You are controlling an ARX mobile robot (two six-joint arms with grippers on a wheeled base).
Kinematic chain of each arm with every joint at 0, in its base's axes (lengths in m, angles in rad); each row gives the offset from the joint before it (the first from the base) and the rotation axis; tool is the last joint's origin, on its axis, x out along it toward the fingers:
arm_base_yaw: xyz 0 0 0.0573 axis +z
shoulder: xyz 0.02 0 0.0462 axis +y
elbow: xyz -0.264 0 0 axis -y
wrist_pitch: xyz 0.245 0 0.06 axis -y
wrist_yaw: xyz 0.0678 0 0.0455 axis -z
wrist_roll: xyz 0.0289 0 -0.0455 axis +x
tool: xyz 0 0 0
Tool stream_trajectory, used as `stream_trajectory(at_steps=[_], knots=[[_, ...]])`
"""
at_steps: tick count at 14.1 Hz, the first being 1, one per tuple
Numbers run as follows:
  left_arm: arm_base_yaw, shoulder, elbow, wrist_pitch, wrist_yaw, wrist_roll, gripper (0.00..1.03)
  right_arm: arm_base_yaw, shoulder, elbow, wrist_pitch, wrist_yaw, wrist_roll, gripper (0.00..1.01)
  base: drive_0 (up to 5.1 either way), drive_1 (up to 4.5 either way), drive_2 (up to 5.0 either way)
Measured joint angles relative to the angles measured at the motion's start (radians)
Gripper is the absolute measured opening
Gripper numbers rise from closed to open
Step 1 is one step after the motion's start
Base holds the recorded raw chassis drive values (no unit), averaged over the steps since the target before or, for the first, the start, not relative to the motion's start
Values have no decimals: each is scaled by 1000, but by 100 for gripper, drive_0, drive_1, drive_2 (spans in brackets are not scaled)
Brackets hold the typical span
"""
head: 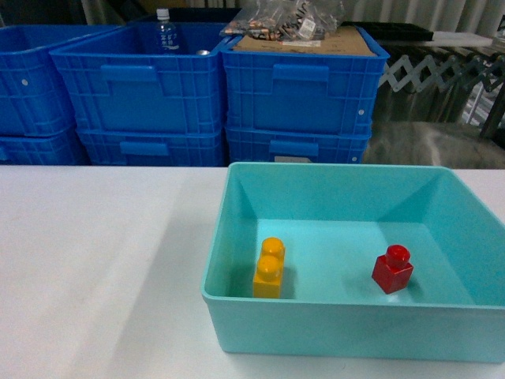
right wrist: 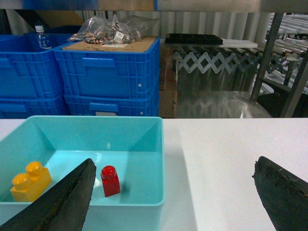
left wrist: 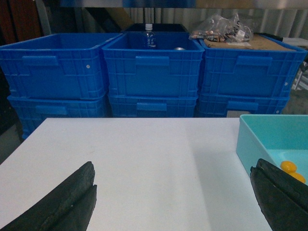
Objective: Pick red block from blue box to shelf
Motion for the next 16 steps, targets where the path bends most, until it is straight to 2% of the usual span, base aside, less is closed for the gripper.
stream_trajectory(at_steps=[16], knots=[[0,0,0,0,0,0,98,0,0,0,0,0,0,98,0,0,0]])
